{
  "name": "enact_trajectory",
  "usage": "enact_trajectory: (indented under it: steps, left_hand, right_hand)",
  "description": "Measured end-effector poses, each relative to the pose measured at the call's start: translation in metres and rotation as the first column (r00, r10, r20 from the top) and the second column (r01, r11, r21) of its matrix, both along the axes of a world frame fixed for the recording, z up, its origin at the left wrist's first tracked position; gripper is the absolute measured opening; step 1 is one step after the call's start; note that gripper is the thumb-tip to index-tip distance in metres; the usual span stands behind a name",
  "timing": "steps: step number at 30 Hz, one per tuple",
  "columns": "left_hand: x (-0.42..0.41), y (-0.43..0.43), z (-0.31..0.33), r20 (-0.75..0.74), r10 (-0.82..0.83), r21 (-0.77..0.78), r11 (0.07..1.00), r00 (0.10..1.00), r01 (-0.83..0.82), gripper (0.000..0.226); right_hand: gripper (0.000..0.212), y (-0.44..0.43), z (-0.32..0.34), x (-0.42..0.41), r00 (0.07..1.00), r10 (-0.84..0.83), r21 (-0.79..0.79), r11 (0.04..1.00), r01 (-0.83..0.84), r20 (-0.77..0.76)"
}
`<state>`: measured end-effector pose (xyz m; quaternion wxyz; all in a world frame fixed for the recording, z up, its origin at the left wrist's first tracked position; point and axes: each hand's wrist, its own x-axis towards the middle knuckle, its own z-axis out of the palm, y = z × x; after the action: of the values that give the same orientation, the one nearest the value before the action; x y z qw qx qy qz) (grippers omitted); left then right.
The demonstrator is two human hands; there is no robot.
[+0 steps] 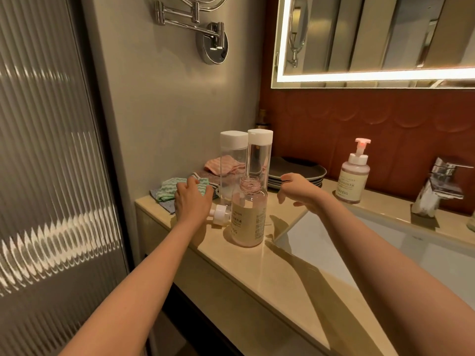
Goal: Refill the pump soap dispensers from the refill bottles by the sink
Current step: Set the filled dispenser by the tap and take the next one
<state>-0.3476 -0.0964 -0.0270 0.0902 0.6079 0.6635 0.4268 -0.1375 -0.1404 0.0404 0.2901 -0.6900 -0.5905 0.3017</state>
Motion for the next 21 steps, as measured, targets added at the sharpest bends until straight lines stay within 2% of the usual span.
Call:
enact_trajectory:
  steps: [3,6,9,12,15,18,21]
  left_hand:
    - [0.005,0.005,0.019,0.005,-0.06,0.13,0.99,0.998,0.059,0.033]
    - [0.02,0.015,0.054,-0.041,-0.207,0.248,0.945,0.977,0.211,0.025]
    - [0.038,0.026,0.092,-0.23,-0.257,0.34,0.883,0.939,0.325,0.023]
    - [0.059,0.042,0.122,-0.425,-0.188,0.392,0.844,0.886,0.367,0.027]
    - [0.084,0.06,0.142,-0.565,-0.15,0.277,0.892,0.811,0.358,0.038]
    - [0.098,0.073,0.149,-0.735,-0.151,0.045,0.962,0.661,0.269,0.052]
    - [0.11,0.089,0.148,-0.795,-0.158,-0.075,0.983,0.586,0.165,0.057]
  right_hand:
    - [0.066,0.012,-0.001,0.0,0.998,-0.053,0.074,0.996,0.055,-0.027]
    - [0.06,0.027,0.003,0.002,0.992,-0.112,0.16,0.98,0.121,-0.059]
    - [0.059,0.04,0.008,0.004,0.988,-0.139,0.218,0.964,0.151,-0.069]
    - [0.064,0.054,0.011,0.007,0.985,-0.152,0.258,0.951,0.17,-0.087]
    - [0.072,0.071,0.012,0.005,0.985,-0.145,0.287,0.943,0.167,-0.097]
    - [0.073,0.084,0.009,-0.002,0.99,-0.133,0.309,0.941,0.142,-0.049]
    - [0.075,0.103,0.002,-0.006,0.99,-0.143,0.327,0.935,0.139,-0.011]
